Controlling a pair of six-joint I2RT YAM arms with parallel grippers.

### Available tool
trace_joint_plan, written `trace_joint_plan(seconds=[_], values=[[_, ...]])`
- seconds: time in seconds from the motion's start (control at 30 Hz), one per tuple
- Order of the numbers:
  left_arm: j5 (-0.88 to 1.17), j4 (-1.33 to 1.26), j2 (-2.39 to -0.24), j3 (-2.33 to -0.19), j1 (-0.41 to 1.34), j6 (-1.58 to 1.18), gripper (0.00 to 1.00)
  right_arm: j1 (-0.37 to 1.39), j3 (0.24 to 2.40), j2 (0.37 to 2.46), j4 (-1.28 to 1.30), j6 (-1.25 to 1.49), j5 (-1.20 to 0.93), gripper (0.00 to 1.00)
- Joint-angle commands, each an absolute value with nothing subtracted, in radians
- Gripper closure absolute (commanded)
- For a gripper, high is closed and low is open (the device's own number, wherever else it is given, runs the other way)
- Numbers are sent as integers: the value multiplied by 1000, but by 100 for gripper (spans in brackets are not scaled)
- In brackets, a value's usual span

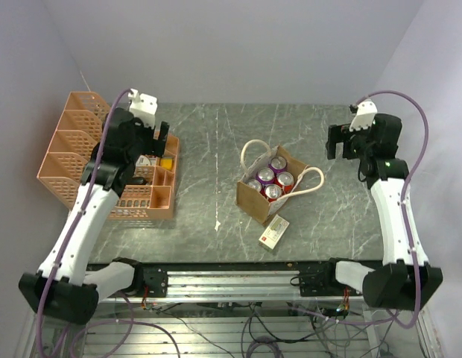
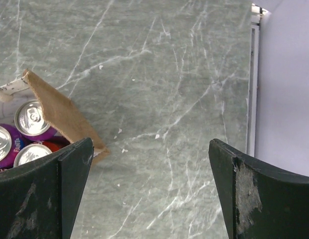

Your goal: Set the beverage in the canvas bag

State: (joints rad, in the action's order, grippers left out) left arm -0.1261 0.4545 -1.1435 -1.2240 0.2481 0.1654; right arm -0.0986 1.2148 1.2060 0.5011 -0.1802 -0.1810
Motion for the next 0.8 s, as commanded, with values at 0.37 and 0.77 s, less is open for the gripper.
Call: trace_joint_plan(seconds=[0.37, 0.77], values=[[-84, 280, -892, -1046, 222, 63, 1, -99, 1129, 1009, 405, -139, -102, 0], [46, 212, -908, -1029, 222, 125, 1, -98, 972, 877, 218, -166, -138, 0]])
